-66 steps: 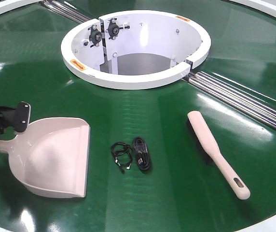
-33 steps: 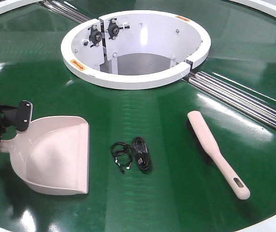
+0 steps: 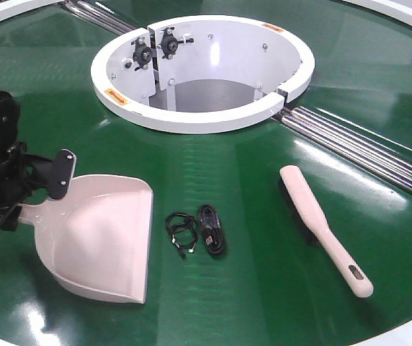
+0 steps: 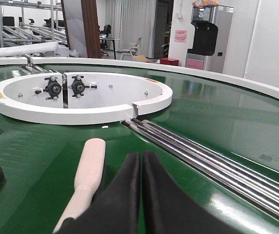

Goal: Clean and inspect green conveyor with broom and dustpan

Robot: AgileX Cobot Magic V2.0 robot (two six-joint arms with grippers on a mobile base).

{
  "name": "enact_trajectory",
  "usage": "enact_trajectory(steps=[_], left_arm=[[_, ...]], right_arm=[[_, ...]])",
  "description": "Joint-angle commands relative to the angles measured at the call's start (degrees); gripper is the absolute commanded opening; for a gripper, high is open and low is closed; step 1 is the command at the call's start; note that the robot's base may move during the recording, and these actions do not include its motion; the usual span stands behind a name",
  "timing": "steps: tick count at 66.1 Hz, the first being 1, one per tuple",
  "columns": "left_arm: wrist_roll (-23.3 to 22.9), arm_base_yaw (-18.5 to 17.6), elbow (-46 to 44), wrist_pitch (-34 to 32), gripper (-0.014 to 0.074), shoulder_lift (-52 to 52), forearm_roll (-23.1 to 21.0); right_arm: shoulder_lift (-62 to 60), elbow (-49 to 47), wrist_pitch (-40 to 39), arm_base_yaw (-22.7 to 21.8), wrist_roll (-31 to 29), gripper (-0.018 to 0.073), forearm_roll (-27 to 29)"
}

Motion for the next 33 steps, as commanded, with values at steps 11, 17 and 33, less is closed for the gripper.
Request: enact_trajectory(steps=[11,17,33], left_arm=[[-0.84,-1.50,-1.57,0.76,-0.0007,-2.57,-1.17],[-0.82,-1.50,-1.57,0.70,-0.0007,-2.57,-1.17],[-1.25,-1.50,-1.57,0.90,-0.0007,-2.57,-1.56]], right_arm=[[-0.57,0.18,-3.97,-0.34,-0.05,-0.0008,-0.59],[-0.57,0.18,-3.97,-0.34,-0.05,-0.0008,-0.59],[-0.57,0.18,-3.97,-0.34,-0.05,-0.0008,-0.59]])
